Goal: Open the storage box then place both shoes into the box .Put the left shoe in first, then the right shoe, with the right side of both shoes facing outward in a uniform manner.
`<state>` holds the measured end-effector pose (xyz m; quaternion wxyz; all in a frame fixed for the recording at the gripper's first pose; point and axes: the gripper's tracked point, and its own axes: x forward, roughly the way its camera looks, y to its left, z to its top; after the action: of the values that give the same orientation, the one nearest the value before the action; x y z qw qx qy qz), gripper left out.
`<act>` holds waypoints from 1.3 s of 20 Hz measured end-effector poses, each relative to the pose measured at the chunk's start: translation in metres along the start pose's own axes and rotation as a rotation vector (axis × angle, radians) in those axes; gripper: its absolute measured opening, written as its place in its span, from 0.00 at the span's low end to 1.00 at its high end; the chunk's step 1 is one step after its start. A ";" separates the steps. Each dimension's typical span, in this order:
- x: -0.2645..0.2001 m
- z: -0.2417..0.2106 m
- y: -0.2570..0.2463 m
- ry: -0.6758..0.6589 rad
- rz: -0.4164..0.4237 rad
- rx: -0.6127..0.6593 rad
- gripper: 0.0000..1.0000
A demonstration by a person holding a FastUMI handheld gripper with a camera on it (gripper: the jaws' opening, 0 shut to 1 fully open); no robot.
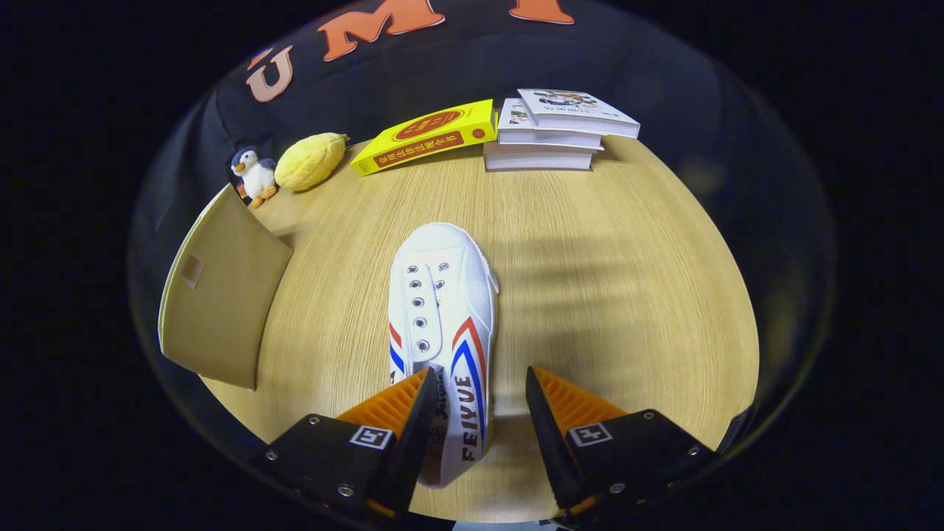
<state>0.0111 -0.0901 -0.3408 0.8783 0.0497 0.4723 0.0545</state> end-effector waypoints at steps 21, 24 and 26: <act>-0.024 0.013 0.074 -0.077 0.286 0.286 0.00; -0.043 0.029 0.093 -0.124 0.284 0.293 0.00; -0.057 0.039 0.108 -0.151 0.276 0.287 0.00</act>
<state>0.0071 0.0068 -0.2581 0.8794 0.2423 0.3967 0.1024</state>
